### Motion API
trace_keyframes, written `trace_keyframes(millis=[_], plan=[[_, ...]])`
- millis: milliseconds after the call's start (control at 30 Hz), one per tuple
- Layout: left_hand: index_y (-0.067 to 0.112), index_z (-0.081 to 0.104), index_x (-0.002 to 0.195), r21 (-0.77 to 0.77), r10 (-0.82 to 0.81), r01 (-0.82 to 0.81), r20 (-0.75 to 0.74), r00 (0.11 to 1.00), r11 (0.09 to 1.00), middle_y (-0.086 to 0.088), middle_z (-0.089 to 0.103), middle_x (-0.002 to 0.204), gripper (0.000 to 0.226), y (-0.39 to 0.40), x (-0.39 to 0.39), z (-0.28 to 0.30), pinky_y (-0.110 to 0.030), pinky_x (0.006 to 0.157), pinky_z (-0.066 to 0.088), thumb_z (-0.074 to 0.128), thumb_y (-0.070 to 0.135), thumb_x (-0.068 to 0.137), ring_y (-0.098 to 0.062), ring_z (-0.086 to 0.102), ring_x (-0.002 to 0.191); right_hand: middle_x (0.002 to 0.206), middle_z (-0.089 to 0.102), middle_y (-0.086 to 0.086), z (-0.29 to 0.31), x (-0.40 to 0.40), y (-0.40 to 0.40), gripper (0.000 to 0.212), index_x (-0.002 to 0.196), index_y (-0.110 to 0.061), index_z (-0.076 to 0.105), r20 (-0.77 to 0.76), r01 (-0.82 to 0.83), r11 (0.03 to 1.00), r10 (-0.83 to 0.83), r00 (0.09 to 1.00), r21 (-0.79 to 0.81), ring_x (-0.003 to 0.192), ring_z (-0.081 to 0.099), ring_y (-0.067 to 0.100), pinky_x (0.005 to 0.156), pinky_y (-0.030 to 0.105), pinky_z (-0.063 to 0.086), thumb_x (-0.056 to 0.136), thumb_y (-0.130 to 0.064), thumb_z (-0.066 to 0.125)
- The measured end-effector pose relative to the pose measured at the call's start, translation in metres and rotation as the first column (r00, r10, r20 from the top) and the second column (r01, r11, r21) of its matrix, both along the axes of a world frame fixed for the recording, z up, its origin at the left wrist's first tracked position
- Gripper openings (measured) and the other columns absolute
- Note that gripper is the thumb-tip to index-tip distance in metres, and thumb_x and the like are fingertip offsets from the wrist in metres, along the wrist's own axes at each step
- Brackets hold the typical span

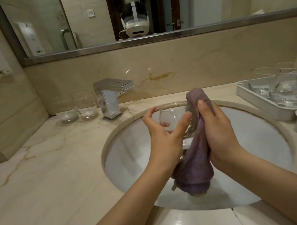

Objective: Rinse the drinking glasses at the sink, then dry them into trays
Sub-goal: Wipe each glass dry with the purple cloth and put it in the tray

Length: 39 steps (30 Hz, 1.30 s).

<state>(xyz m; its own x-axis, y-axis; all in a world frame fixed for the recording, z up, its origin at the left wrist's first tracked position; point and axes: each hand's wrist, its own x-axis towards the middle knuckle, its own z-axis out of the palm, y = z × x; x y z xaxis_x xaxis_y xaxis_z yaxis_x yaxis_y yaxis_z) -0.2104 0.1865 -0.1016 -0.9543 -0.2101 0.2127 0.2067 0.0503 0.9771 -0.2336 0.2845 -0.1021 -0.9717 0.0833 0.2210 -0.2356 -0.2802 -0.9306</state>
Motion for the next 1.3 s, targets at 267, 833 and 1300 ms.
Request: trace_keyframes(millis=[267,833,1300], plan=[[0.019,0.021,0.138,0.139,0.087,-0.087,0.010,0.996,0.986,0.011,0.051,0.080,0.043,0.004,0.006,-0.003,-0.016,0.063,0.047,0.037,0.036,0.102,0.011,0.056,0.054,0.126,0.049,-0.002,-0.020,0.006,-0.021,0.046,0.135,-0.029,0.048,-0.467,0.304,0.884,-0.114,0.877,0.354,0.114,0.051,0.003,0.100,0.018,0.041,0.091,-0.040,0.052],[0.034,0.024,0.129,0.084,0.037,-0.044,0.077,0.996,0.996,-0.006,0.054,0.116,0.059,-0.003,-0.001,-0.001,-0.024,0.073,0.053,0.063,0.045,0.086,-0.009,0.063,0.086,0.122,0.062,-0.003,-0.004,0.009,-0.005,0.034,0.131,-0.025,0.056,-0.037,0.032,0.995,-0.029,0.999,0.096,0.112,0.059,0.005,0.102,0.031,0.046,0.098,-0.032,0.050],[0.032,0.027,0.128,0.123,-0.037,0.031,0.050,0.998,0.992,-0.005,0.054,0.112,0.043,0.012,0.000,-0.010,-0.037,0.086,0.054,0.047,0.051,0.095,-0.015,0.063,0.090,0.107,0.070,0.007,-0.006,-0.006,-0.002,0.020,0.109,-0.022,0.067,0.065,0.051,0.998,-0.048,0.997,-0.037,0.105,0.065,0.027,0.093,0.043,0.052,0.096,-0.028,0.052]])
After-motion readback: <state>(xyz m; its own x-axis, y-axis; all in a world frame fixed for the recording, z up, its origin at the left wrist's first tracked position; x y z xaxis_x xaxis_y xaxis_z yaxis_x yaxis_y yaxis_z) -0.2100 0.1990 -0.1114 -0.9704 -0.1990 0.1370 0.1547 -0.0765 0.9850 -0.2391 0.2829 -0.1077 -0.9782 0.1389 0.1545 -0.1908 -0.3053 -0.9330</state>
